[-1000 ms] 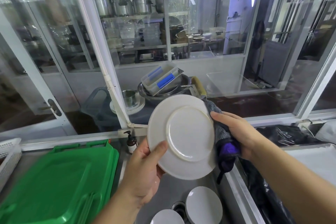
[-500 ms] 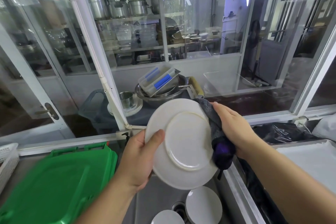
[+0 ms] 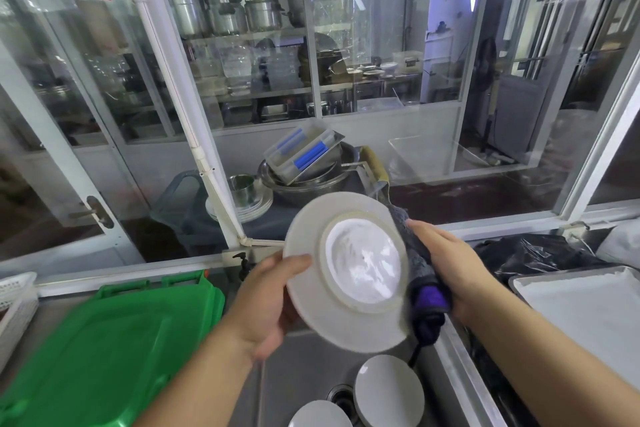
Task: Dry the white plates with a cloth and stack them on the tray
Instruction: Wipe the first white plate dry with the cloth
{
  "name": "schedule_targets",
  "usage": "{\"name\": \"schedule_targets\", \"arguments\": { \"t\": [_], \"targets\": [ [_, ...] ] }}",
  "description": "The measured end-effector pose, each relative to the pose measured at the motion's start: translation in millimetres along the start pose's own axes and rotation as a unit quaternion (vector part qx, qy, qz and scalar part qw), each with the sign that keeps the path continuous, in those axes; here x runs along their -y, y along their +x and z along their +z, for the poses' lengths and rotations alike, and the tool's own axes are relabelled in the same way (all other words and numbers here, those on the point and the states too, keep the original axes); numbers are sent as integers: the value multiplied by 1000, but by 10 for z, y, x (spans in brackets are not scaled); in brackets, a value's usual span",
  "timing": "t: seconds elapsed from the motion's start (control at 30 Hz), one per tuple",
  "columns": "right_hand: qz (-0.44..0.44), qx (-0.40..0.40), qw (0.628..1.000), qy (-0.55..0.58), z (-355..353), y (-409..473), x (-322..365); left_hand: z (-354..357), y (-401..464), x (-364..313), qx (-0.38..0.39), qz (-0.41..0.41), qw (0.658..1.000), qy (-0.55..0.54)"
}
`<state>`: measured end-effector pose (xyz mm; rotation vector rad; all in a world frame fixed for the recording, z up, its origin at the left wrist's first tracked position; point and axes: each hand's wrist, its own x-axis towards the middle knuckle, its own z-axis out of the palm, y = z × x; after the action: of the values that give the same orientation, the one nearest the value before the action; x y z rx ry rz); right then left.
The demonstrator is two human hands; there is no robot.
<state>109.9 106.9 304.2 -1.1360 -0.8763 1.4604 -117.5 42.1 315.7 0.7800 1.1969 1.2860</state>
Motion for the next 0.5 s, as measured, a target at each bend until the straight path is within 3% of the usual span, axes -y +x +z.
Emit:
{"name": "schedule_targets", "arguments": {
  "t": [0.2,0.5],
  "targets": [
    [-42,63,991,-110,14,20,280,-15,37,-130,4,36,998,50],
    [-51,16,999,-3,69,-3,159,145,-133,-50,-35,177,983,28]
  ]
}}
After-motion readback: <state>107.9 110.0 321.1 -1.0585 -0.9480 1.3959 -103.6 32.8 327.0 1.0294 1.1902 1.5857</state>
